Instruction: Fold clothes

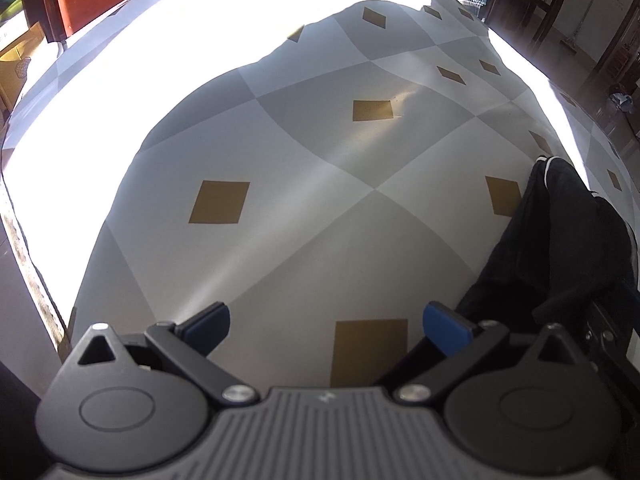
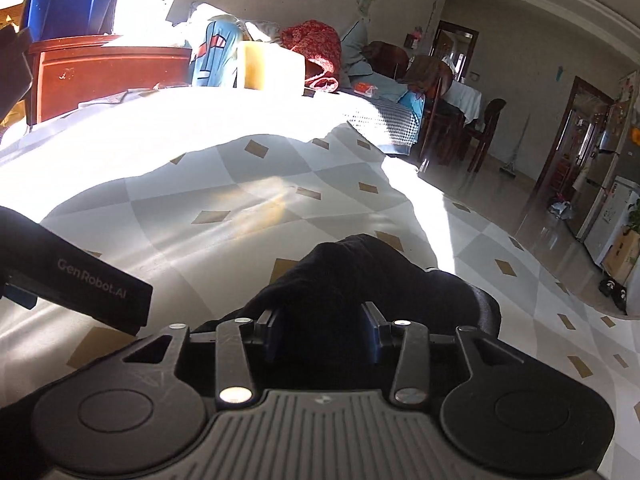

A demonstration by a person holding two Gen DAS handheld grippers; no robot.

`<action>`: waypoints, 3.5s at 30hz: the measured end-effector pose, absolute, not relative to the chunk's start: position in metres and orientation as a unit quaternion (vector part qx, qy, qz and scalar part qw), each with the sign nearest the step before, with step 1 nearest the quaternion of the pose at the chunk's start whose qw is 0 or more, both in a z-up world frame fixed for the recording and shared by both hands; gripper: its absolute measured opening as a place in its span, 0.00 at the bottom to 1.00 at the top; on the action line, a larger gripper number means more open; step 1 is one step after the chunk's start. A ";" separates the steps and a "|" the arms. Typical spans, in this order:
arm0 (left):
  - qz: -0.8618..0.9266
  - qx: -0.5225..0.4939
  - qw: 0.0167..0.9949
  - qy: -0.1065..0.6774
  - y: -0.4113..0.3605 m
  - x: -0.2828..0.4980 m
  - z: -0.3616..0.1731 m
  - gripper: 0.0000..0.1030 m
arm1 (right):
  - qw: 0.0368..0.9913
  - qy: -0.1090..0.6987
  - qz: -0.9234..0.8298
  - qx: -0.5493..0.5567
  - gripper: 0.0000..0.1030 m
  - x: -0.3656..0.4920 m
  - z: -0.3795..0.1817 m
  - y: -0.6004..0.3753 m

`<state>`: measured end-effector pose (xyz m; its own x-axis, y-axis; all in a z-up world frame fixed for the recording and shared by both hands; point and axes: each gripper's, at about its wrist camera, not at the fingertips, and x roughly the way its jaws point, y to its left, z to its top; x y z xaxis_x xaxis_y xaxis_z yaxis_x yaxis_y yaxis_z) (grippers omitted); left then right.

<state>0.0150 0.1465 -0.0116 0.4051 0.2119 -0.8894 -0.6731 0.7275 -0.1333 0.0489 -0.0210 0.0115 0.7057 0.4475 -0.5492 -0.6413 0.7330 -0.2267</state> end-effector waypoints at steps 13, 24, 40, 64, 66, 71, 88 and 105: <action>0.281 -0.254 0.800 0.465 0.148 0.013 -0.009 1.00 | 0.903 0.283 0.313 -0.081 0.52 0.064 0.043 -0.043; 0.283 -0.254 0.796 0.470 0.151 0.012 -0.012 1.00 | 0.912 0.283 0.281 -0.093 0.52 0.083 0.021 -0.023; 0.274 -0.247 0.793 0.485 0.142 0.020 -0.018 1.00 | 0.912 0.299 0.261 -0.105 0.22 0.102 -0.002 -0.020; 0.269 -0.253 0.785 0.498 0.140 0.022 -0.023 1.00 | 0.938 0.166 0.241 -0.185 0.13 0.085 0.011 0.007; 0.273 -0.254 0.784 0.497 0.143 0.022 -0.023 1.00 | 0.919 0.190 0.292 -0.187 0.20 0.083 0.004 0.018; 0.287 -0.256 0.778 0.497 0.148 0.021 -0.025 1.00 | 0.908 0.208 0.322 -0.172 0.35 0.084 -0.001 0.017; 0.288 -0.260 0.775 0.499 0.150 0.022 -0.026 1.00 | 0.924 0.209 0.214 -0.237 0.40 0.078 0.002 -0.002; 0.286 -0.250 0.778 0.501 0.142 0.024 -0.025 1.00 | 0.943 0.167 0.113 -0.264 0.11 0.081 0.022 -0.038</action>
